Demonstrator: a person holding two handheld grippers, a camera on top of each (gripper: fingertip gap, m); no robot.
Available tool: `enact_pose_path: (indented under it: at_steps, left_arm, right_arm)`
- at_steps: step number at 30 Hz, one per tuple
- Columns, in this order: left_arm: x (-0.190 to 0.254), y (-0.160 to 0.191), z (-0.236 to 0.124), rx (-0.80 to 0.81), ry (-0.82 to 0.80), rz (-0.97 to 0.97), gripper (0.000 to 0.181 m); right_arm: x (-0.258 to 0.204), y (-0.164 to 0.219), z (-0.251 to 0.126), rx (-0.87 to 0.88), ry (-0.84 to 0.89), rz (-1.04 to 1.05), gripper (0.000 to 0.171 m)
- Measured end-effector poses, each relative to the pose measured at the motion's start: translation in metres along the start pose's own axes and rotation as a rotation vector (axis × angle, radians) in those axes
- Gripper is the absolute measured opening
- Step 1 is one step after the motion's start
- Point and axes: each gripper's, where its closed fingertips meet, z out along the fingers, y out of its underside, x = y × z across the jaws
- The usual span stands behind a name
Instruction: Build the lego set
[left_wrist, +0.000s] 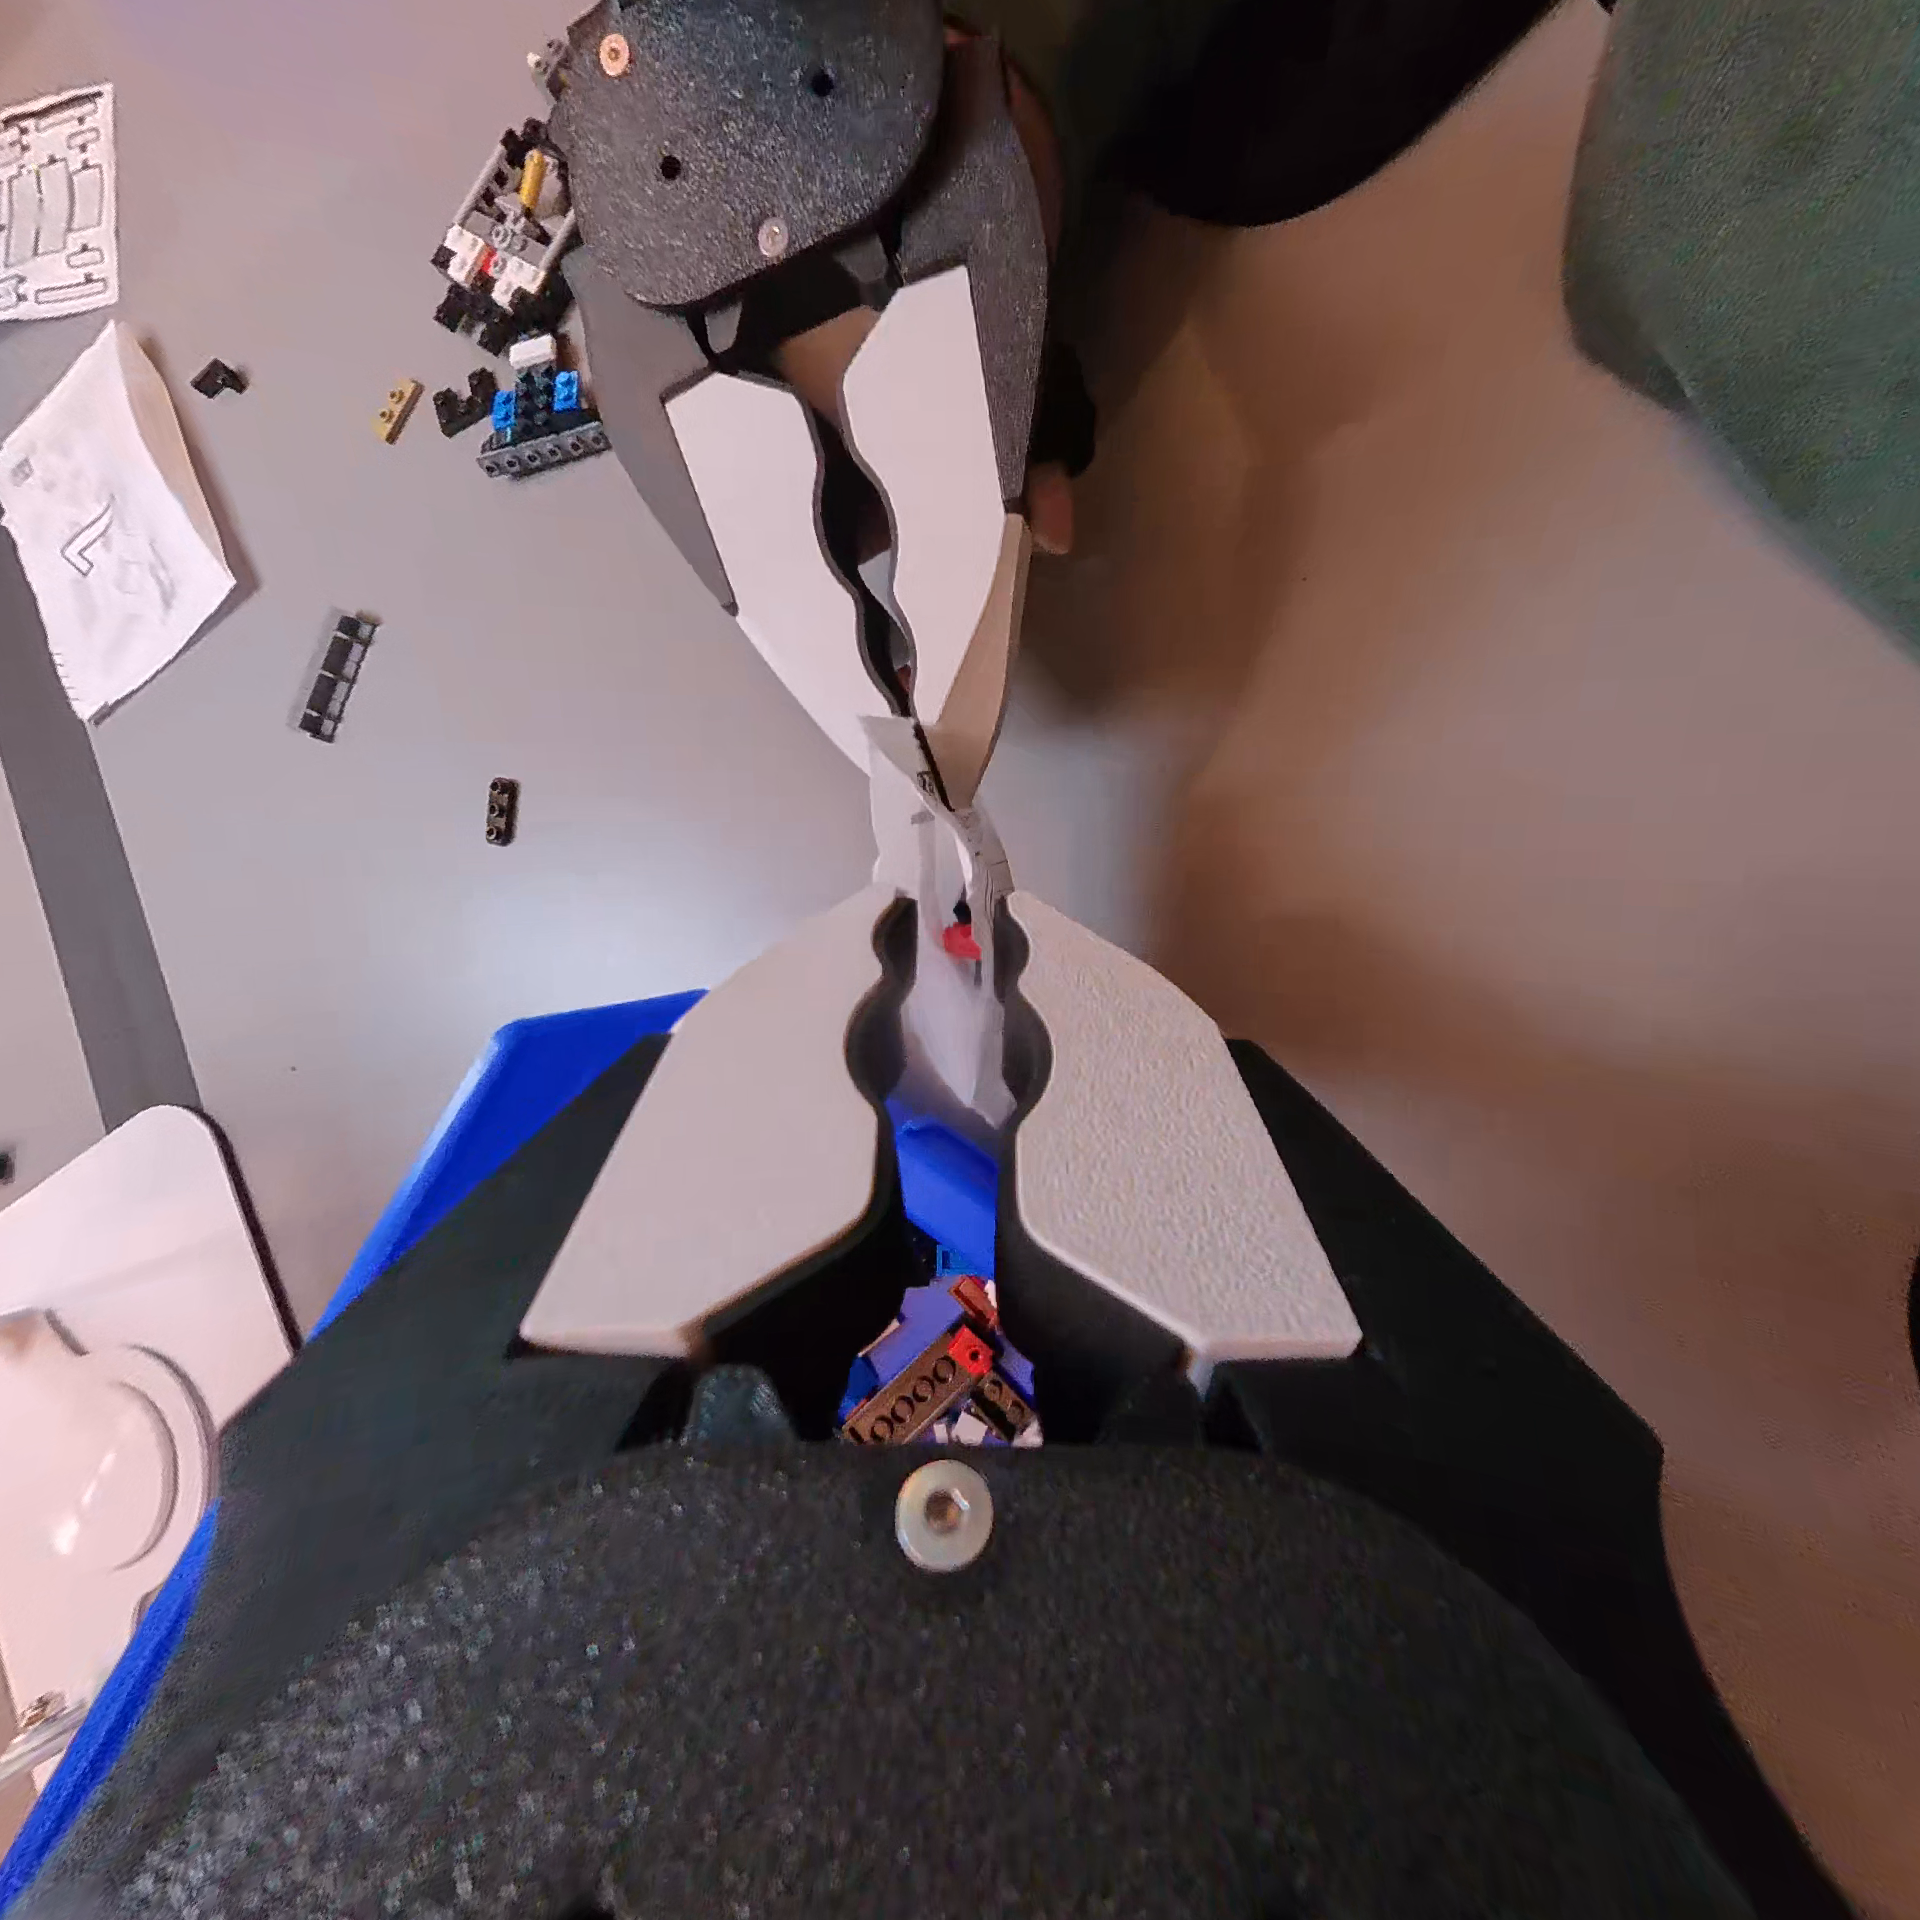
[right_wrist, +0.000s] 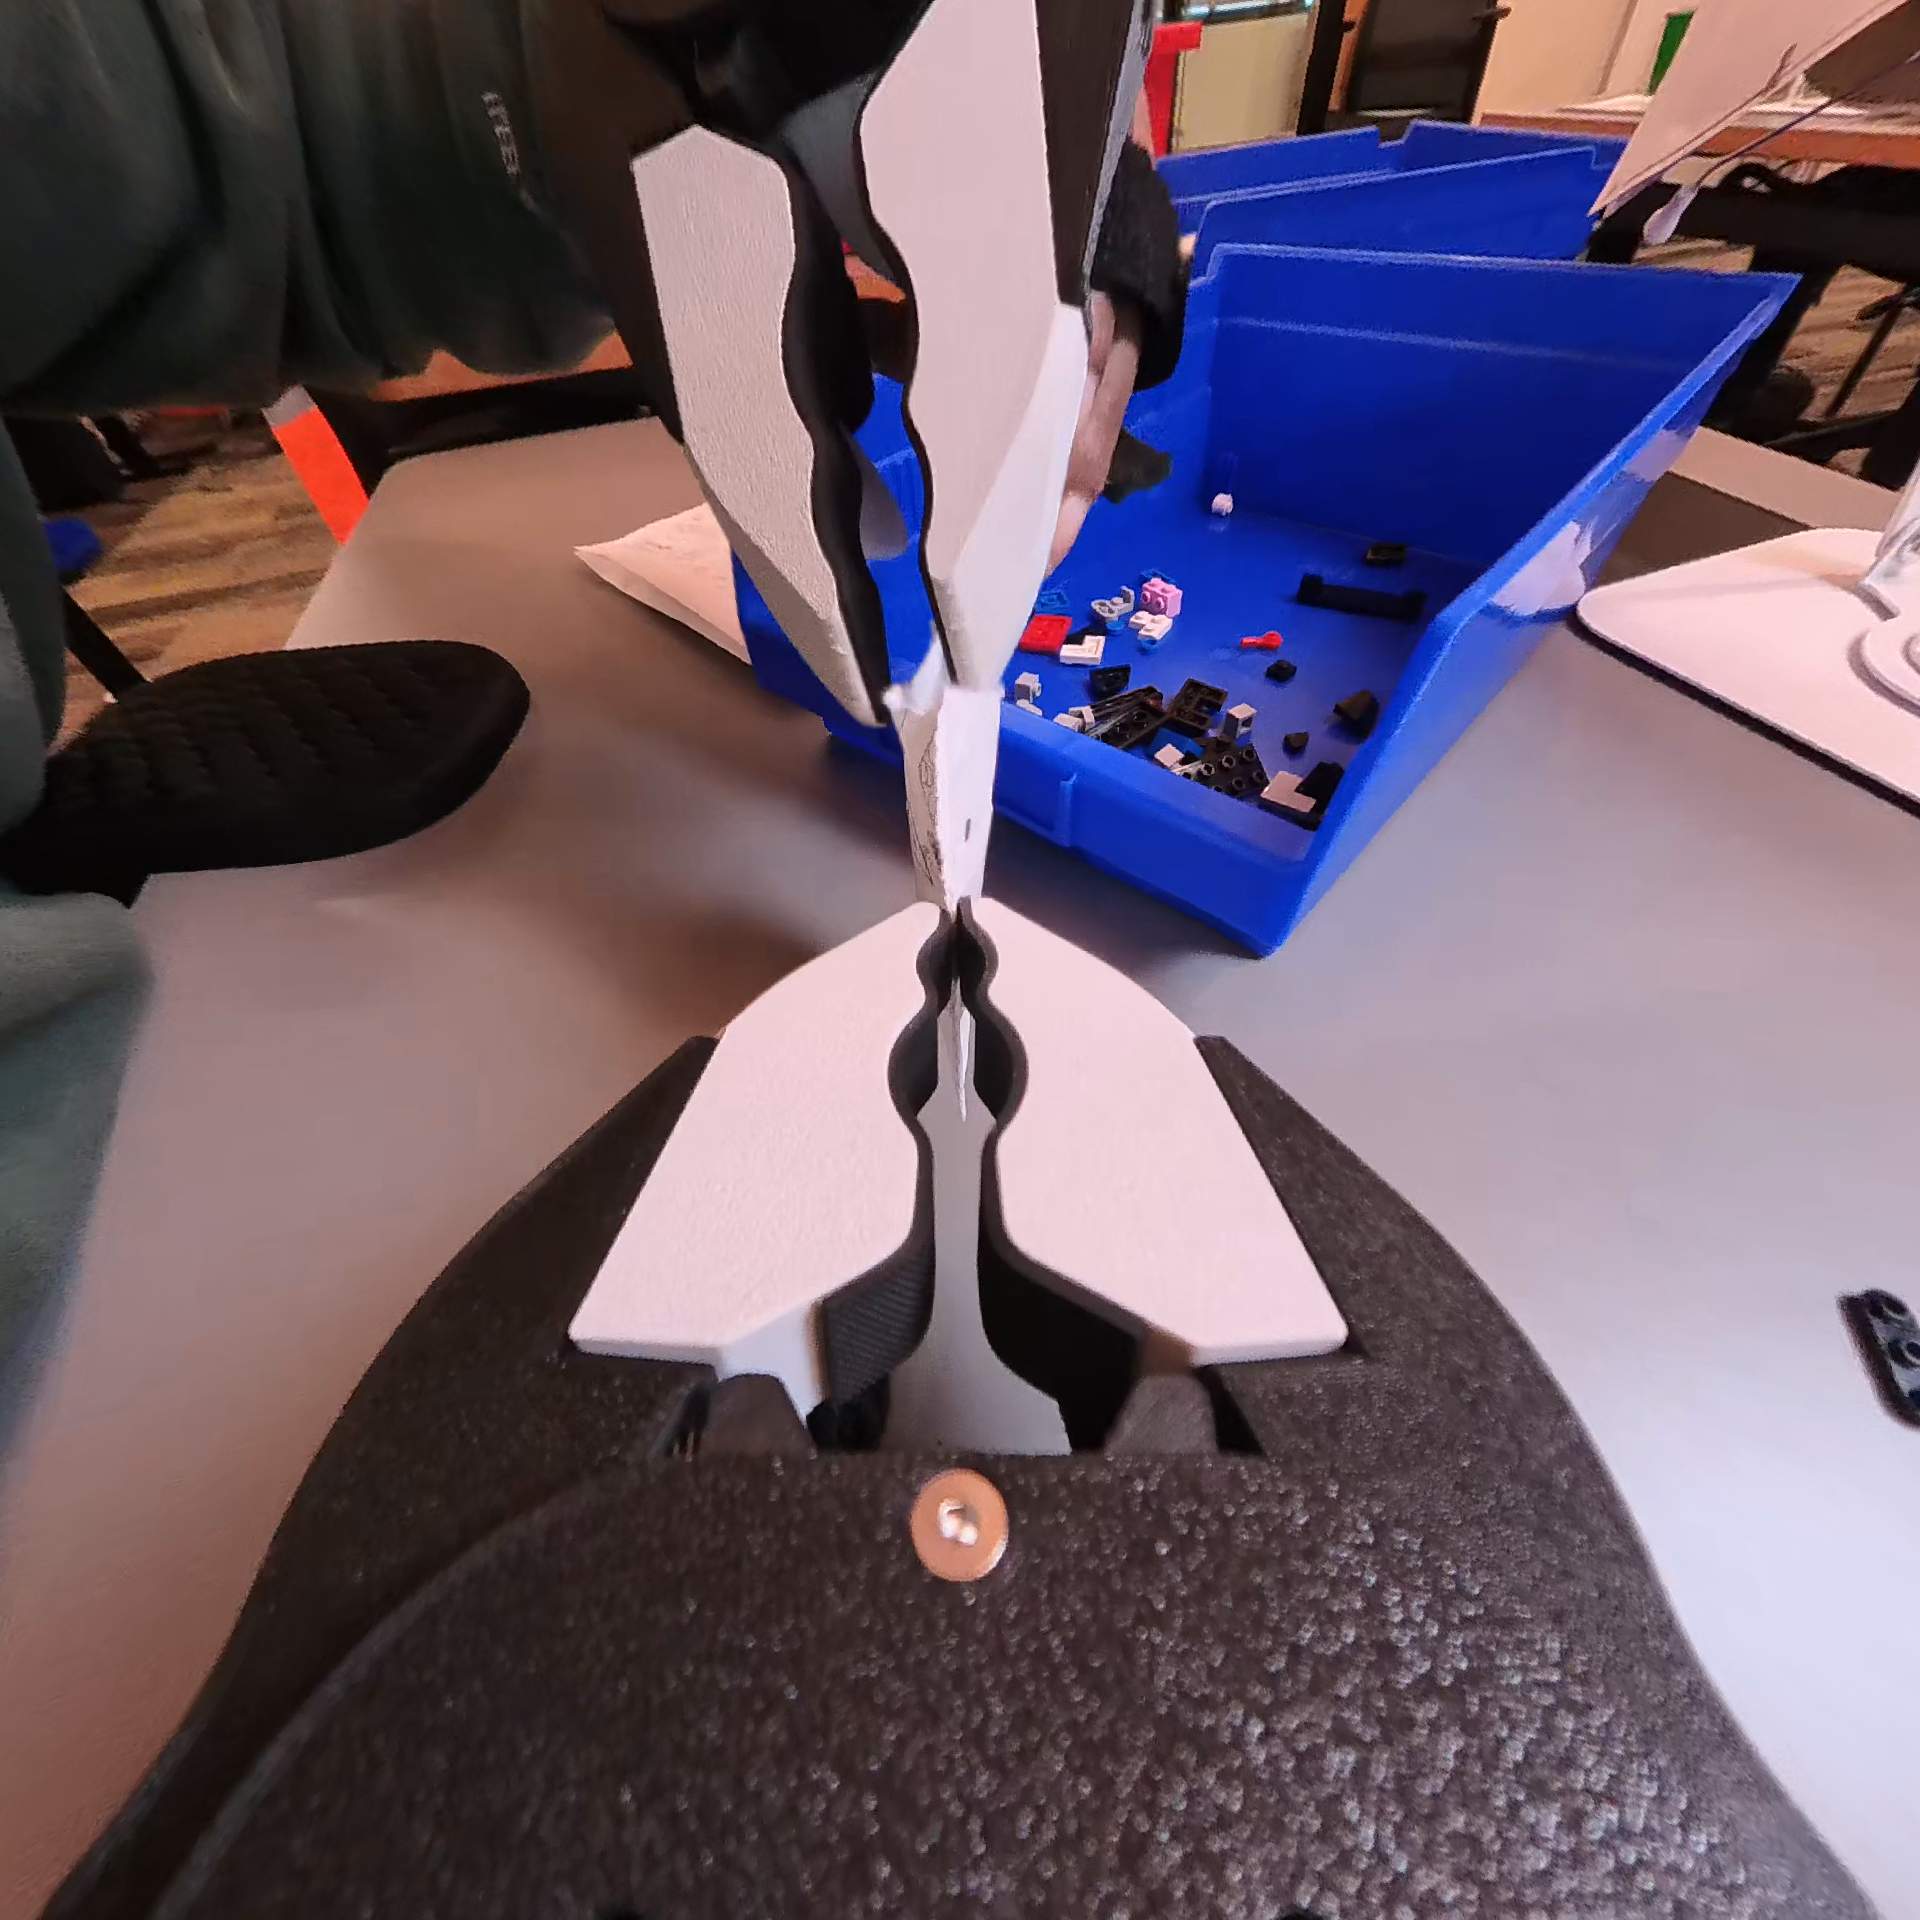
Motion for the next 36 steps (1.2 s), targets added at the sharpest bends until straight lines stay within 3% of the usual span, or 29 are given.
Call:
enact_pose_path:
  at_steps: [4,7,11,15,20,25,29,31,36]
  left_arm:
    - [-0.001,0.004,-0.008,-0.022,-0.026,0.006,0.017]
    - [-0.017,0.019,-0.039,-0.055,-0.119,-0.030,0.016]
    - [-0.053,0.077,-0.099,-0.165,-0.281,-0.157,0.006]
    - [-0.062,0.130,-0.130,-0.215,-0.261,-0.329,0.000]
    - [-0.055,0.173,-0.111,-0.333,-0.129,-0.376,0.000]
    - [-0.040,0.195,-0.082,-0.485,0.067,-0.343,0.000]
    - [-0.045,0.212,-0.070,-0.558,0.096,-0.342,0.001]
    - [-0.053,0.217,-0.062,-0.558,0.077,-0.397,0.017]
    - [-0.061,0.224,-0.045,-0.549,0.084,-0.414,0.027]
  right_arm:
    - [0.001,0.000,-0.001,0.005,-0.003,0.005,0.000]
    - [0.001,0.002,-0.003,-0.009,0.000,-0.007,0.000]
    - [0.001,0.003,-0.004,-0.016,-0.008,-0.014,0.000]
    - [-0.001,0.006,-0.002,-0.030,-0.012,-0.020,0.000]
    - [0.002,0.009,-0.002,-0.036,-0.003,-0.010,0.000]
    - [0.004,0.010,-0.002,-0.043,0.001,-0.008,0.000]
    - [0.004,0.011,-0.003,-0.043,-0.001,-0.005,0.000]
    - [0.004,0.011,-0.003,-0.044,-0.004,-0.005,0.000]
    - [0.003,0.011,-0.003,-0.047,-0.007,-0.010,0.000]
